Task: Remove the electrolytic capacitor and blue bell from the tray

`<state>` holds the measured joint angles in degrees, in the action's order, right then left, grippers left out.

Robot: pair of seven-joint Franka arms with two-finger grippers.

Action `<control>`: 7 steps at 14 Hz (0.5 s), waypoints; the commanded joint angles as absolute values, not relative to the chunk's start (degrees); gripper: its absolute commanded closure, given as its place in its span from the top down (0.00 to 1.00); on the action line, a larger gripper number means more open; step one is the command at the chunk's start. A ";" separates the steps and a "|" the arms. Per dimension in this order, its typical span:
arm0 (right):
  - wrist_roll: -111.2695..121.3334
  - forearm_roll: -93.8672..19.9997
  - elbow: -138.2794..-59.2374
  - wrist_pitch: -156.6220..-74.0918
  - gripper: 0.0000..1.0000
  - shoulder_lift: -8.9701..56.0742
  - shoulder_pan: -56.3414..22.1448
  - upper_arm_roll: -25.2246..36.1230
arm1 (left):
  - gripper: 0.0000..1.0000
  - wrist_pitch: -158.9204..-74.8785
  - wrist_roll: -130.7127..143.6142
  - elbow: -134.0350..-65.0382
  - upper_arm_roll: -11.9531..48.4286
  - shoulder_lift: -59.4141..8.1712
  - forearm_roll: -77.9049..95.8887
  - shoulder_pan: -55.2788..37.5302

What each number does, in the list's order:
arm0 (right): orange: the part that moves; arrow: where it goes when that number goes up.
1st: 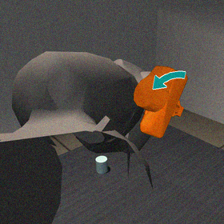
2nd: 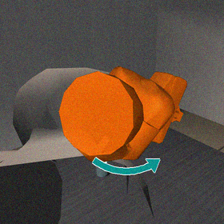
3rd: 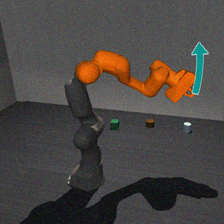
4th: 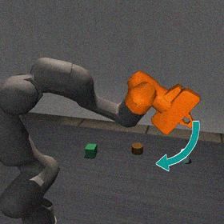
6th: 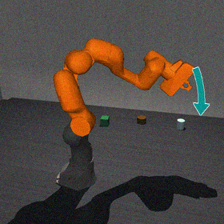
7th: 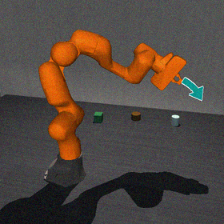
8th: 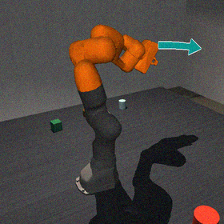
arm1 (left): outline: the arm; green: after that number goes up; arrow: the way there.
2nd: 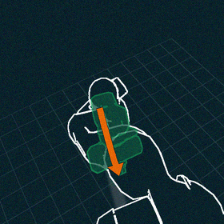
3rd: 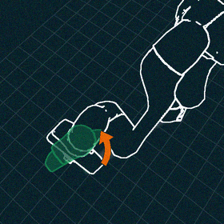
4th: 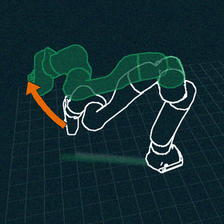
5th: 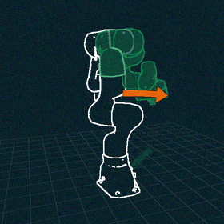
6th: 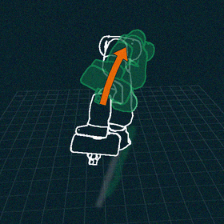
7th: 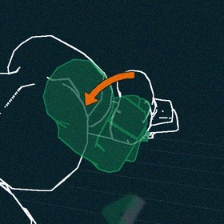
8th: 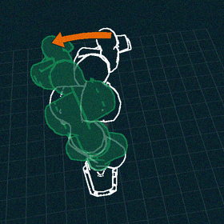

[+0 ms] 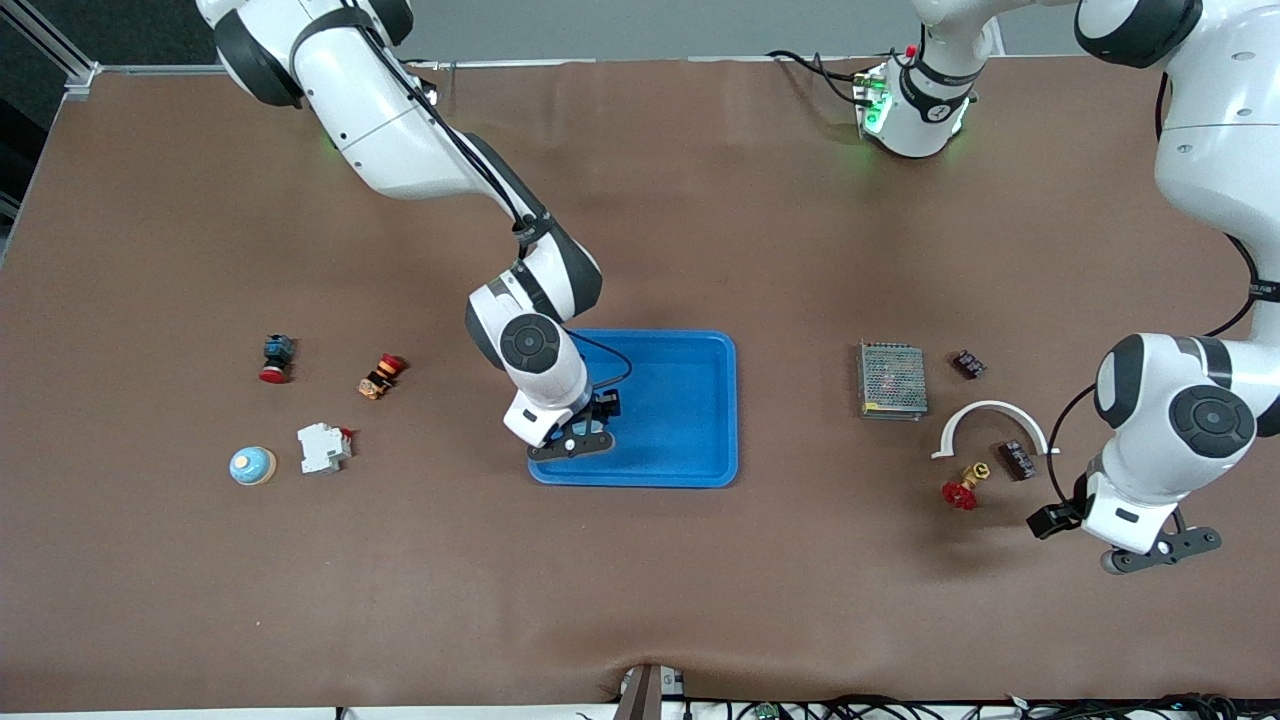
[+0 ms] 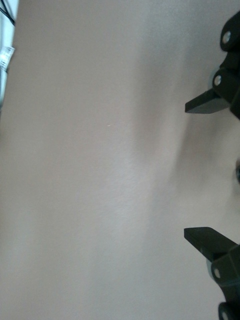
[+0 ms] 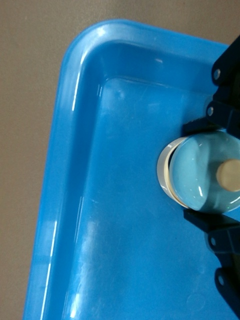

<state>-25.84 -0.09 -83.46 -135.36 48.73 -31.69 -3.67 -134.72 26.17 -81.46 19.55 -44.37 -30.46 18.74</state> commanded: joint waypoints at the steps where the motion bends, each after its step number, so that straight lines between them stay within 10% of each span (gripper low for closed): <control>1: -26.81 0.70 -83.06 -135.88 0.42 49.31 -32.26 -3.16 | 1.00 -134.74 23.91 -79.80 19.51 -43.86 -31.73 19.07; 7: -26.19 0.70 -82.88 -131.86 0.39 47.03 -32.17 -3.16 | 1.00 -134.21 22.85 -78.13 19.95 -42.89 -31.03 19.60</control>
